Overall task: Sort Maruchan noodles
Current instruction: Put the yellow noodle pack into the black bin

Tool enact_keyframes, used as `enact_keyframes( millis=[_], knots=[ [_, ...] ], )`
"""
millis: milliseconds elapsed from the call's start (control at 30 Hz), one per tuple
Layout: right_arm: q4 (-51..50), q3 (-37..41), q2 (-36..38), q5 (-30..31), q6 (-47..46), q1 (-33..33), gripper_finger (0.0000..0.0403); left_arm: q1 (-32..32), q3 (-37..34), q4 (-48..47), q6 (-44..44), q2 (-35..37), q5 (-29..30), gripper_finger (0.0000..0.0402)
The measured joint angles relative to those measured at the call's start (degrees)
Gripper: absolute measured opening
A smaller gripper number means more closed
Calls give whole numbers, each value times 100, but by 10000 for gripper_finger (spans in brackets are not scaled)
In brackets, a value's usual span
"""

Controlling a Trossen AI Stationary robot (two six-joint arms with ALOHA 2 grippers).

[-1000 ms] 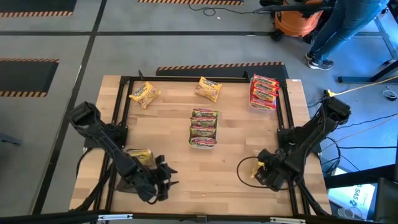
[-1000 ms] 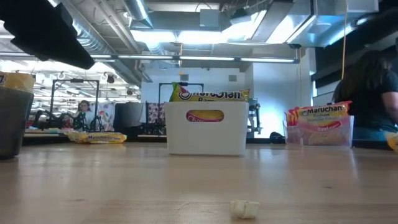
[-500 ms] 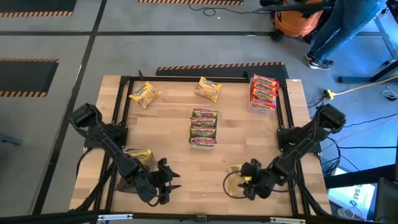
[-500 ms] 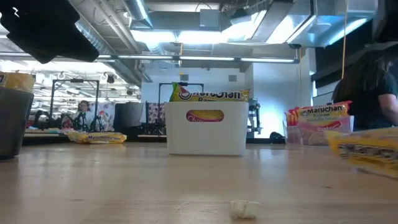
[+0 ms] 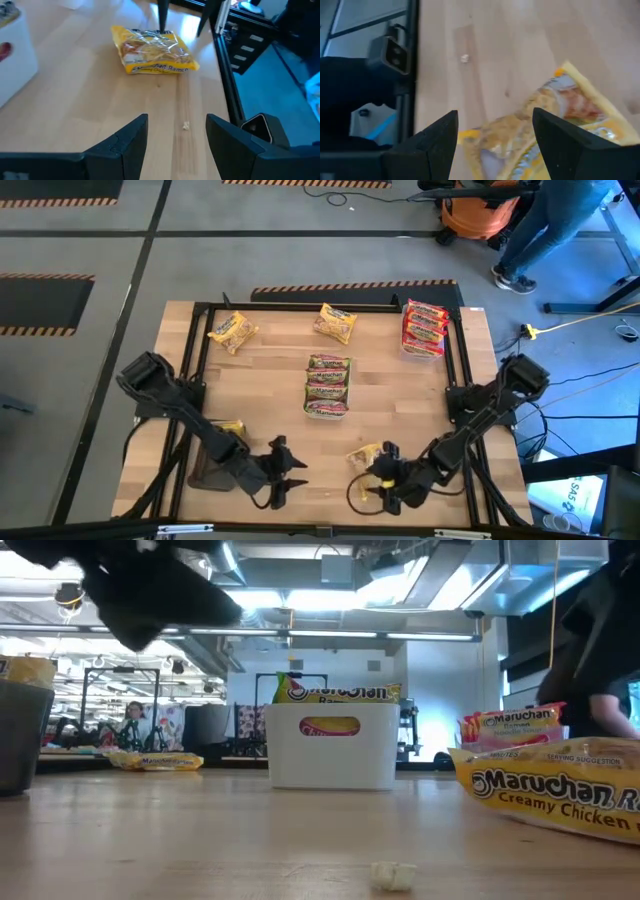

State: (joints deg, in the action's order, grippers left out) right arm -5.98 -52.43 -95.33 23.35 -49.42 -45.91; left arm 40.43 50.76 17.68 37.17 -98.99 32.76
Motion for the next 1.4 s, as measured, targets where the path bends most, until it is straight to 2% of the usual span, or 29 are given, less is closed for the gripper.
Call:
enact_keyframes(
  millis=[167, 400, 533, 600, 667, 767, 967, 1100, 1267, 1400],
  knots=[
    [-200, -32, 4, 82, -399, -340, 236, -169, 0, 622, -43, -416, -287, 194],
    [-1596, -28, 9, 575, -1922, -781, 236, -393, 206, 1131, -42, -1026, -659, 194],
    [-2605, -24, -45, 861, -3083, -699, 237, -478, 633, 1106, -230, -1392, -852, 194],
    [-2455, 36, -126, 810, -3268, -573, 236, -498, 826, 1111, -326, -1542, -1018, 194],
    [-1818, 178, -195, 458, -3021, -420, 236, -506, 949, 1073, -328, -1644, -1060, 194],
    [-472, 329, -379, 77, -2098, -155, 236, -514, 1012, 961, -330, -1692, -1087, 194],
    [968, 363, -695, 151, 68, 373, 236, -516, 1005, 972, -333, -1692, -1063, 194],
    [1717, 361, -937, -147, 1022, 803, 237, -516, 1005, 855, -328, -1690, -1035, 194],
    [1813, 297, -907, -817, 1288, 1128, 237, -518, 997, 767, -324, -1688, -1017, 194],
    [1423, 119, -457, -1173, 1111, 861, 237, -528, 997, 729, -328, -1688, -986, 194]
  ],
)
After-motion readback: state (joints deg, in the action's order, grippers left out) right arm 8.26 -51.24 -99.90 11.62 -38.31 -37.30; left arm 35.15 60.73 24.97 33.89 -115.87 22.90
